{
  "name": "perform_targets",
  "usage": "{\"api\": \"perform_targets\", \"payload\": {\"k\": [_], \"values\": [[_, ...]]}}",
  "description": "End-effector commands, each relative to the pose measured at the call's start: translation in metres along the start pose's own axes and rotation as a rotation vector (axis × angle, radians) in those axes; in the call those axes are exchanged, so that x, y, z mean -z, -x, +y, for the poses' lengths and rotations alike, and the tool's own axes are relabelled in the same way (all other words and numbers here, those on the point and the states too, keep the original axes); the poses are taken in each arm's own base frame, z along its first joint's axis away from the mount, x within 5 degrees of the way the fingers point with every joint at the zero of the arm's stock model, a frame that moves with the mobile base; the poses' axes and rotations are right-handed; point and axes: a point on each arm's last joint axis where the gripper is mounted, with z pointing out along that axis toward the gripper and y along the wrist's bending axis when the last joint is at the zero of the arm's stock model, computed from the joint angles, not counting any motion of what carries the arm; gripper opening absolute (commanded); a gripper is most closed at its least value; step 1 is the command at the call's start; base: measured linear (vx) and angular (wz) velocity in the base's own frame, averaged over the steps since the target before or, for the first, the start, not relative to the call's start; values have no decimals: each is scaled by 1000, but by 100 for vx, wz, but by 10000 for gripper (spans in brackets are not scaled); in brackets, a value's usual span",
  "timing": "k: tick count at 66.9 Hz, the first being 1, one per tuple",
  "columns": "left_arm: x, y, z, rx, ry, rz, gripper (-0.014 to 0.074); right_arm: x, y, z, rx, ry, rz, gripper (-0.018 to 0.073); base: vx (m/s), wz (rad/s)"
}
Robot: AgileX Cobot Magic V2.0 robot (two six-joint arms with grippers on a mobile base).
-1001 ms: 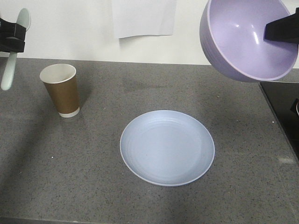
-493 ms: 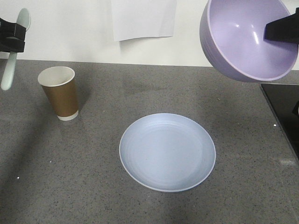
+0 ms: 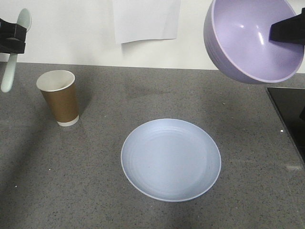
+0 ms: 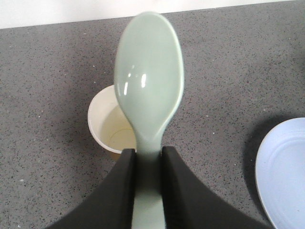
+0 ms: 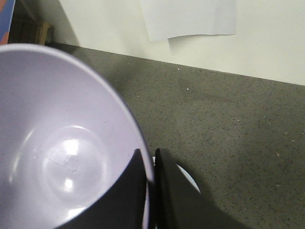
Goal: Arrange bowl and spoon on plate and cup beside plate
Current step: 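Drive up to the counter edge, centering the pale blue plate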
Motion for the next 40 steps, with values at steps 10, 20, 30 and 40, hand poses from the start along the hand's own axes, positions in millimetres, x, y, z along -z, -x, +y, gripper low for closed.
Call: {"api": "perform_targets", "payload": {"k": [10, 20, 30, 40], "values": [[21, 9, -7, -3, -13, -111, -6, 13, 12, 8, 12, 8, -102, -6, 3, 0], [21, 9, -7, -3, -13, -111, -6, 13, 12, 8, 12, 8, -102, -6, 2, 0], [21, 9, -7, -3, -13, -111, -6, 13, 12, 8, 12, 8, -102, -6, 2, 0], [21, 9, -7, -3, -13, -111, -6, 13, 12, 8, 12, 8, -102, -6, 2, 0]]}}
